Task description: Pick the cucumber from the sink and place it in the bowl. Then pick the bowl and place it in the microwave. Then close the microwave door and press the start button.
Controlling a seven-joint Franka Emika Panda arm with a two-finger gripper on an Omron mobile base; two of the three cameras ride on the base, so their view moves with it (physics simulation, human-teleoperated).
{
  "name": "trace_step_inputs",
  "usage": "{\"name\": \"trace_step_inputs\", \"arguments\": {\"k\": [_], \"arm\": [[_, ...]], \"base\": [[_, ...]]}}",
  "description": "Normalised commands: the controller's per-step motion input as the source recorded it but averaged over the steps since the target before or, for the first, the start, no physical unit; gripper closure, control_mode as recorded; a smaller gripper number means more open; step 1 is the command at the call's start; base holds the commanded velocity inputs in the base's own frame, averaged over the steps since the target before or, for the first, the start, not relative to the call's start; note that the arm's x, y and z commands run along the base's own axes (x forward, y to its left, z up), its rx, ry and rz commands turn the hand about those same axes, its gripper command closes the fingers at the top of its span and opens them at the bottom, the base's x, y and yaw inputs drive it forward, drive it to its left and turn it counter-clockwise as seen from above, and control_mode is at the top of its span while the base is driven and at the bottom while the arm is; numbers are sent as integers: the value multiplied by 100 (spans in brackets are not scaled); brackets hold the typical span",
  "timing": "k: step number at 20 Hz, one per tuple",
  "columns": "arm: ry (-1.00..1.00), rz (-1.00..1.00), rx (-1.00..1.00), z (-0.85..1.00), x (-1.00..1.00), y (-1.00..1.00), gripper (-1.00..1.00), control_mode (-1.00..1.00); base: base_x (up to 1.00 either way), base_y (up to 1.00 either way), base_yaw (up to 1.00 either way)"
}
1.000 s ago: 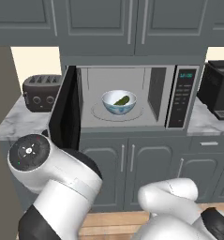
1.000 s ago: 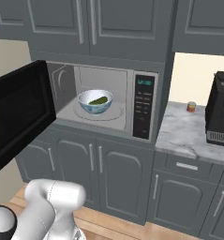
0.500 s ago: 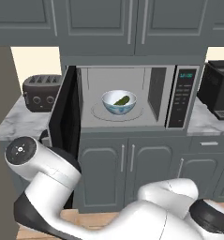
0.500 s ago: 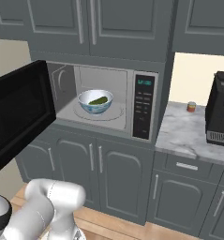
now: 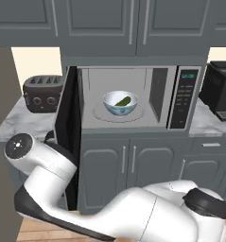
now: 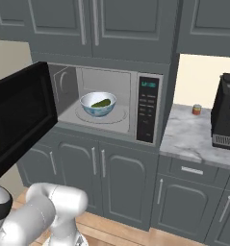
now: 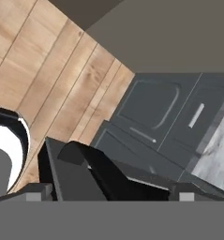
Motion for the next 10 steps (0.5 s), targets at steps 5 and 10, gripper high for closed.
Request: {"name": "trace_step_inputs", "arguments": {"k": [5,10], "arm": [[0,-3,6,0,0,-68,-100,-100],[-2,0,5,0,0,-65,-100,-100]], "base": [[0,0,0],[0,0,0]]}}
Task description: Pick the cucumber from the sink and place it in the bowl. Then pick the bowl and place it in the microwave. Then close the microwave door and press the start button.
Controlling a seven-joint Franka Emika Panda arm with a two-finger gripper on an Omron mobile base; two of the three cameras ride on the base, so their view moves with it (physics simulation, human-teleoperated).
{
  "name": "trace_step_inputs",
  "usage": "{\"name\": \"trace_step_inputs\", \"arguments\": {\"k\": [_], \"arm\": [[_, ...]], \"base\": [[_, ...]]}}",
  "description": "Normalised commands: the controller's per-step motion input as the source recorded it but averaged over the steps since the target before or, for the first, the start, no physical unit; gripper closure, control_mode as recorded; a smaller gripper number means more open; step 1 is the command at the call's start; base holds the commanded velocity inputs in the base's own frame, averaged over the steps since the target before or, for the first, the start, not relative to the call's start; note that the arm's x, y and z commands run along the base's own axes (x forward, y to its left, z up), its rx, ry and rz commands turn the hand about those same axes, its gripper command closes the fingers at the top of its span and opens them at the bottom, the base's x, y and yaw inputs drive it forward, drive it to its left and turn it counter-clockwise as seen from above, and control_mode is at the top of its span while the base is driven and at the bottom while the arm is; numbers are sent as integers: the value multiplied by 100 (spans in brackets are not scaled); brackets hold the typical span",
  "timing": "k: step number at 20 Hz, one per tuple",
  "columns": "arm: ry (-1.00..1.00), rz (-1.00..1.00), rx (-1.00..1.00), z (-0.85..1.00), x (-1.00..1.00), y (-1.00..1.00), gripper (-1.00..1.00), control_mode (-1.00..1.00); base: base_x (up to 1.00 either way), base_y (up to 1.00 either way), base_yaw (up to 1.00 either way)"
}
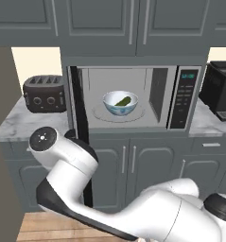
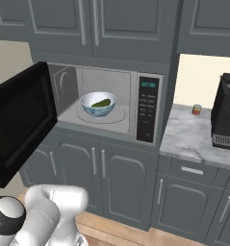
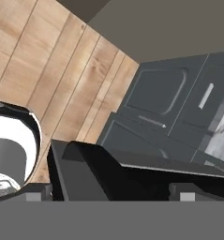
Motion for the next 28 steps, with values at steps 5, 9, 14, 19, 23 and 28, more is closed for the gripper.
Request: {"name": "trace_step_inputs", "arguments": {"k": [5,9,14,19,23,28], "arm": [[-5,0,1,0,10,-47,-100,-100],[-4,0,0,-2,29,-42,-100,-100],[-3,0,0,-1,37,-40,-100,-100],[-3,0,0,-1,38,-44,-100,-100],[-3,0,0,-3,46,-45,-100,-100],[-4,0,0,-2,55,-53,-100,-100]], "base": [[0,0,0],[0,0,0],[0,0,0],[0,0,0],[0,0,0],[0,0,0]]}}
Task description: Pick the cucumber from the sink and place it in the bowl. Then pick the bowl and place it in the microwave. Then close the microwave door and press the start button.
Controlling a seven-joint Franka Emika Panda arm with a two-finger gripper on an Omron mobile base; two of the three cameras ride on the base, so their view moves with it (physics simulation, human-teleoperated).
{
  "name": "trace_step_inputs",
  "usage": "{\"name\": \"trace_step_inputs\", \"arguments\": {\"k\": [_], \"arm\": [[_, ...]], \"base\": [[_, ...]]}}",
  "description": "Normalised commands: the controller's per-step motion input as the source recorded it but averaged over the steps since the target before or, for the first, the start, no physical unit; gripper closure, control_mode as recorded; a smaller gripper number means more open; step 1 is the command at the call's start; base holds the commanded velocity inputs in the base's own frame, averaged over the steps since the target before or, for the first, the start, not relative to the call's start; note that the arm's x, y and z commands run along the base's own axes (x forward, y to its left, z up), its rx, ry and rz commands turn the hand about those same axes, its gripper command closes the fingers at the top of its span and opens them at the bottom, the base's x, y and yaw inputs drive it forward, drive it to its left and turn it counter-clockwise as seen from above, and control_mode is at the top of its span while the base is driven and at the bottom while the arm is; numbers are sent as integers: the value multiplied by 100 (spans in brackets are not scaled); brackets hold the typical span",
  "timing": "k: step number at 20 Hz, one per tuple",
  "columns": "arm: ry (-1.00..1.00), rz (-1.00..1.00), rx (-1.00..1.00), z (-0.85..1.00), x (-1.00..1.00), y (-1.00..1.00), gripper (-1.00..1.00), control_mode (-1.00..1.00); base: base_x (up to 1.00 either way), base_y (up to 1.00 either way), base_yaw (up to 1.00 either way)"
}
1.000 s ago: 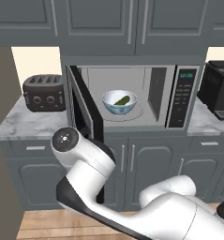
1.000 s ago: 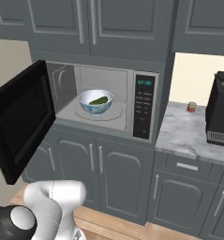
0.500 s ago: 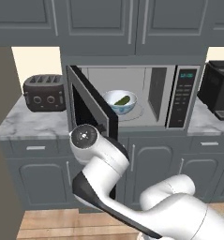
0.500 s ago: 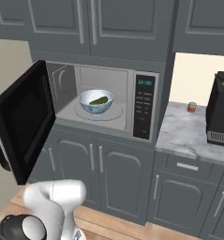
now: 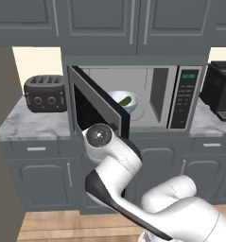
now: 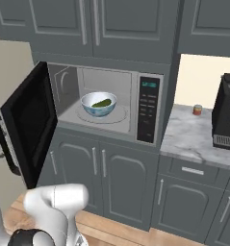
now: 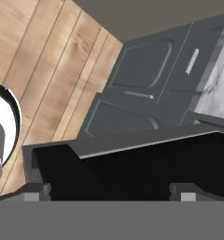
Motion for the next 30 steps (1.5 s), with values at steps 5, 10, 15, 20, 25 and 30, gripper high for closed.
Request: {"name": "trace_step_inputs", "arguments": {"k": [5,10,15,20,25,30], "arm": [[-3,0,0,0,60,-58,-100,-100],[-1,0,0,0,71,-51,-100,-100],[-3,0,0,0,74,-47,-100,-100],[-6,0,0,0,71,-44,-100,-100],[-9,0,0,0,71,-41,-100,-100],[-13,0,-1,0,78,-44,-100,-100]], "base": [[0,0,0],[0,0,0],[0,0,0],[0,0,0],[0,0,0],[0,0,0]]}}
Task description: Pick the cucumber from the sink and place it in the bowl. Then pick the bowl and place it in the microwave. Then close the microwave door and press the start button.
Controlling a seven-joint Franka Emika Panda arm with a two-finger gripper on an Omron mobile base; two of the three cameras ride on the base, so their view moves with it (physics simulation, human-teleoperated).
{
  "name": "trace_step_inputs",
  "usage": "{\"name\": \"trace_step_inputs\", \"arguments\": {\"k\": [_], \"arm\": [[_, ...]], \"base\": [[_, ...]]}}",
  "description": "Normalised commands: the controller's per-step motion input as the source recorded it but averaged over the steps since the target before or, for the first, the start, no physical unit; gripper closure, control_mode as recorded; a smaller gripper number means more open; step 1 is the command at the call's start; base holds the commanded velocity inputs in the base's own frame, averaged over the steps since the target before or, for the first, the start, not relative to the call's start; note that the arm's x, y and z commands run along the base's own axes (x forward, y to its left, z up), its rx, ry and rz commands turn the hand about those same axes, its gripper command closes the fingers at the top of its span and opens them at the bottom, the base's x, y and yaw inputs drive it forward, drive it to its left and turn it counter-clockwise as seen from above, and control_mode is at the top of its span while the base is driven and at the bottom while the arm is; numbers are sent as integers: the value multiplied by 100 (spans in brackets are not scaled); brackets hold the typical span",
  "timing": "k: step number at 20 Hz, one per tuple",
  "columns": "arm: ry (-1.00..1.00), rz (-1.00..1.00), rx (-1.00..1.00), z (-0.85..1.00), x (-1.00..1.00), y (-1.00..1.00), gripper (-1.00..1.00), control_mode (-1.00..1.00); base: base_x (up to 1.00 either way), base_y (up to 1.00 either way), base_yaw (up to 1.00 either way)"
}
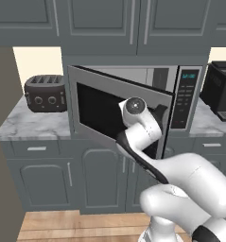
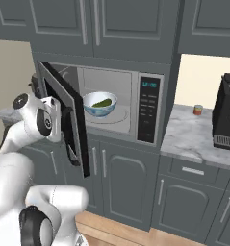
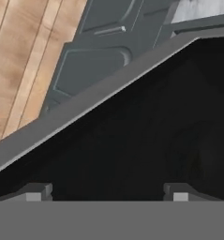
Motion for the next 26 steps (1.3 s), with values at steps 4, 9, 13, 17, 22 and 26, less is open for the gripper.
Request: {"name": "trace_step_inputs", "arguments": {"k": [4,9,13,17,22,26], "arm": [[-16,3,-1,0,81,-51,-100,-100],[-17,4,-2,0,82,-52,-100,-100],[-15,3,-2,0,65,-47,-100,-100],[-16,0,-1,0,53,-43,-100,-100],[-10,0,0,0,59,-31,-100,-100],[-5,0,0,0,58,-27,-100,-100]], "base": [[0,0,0],[0,0,0],[0,0,0],[0,0,0],[0,0,0],[0,0,0]]}}
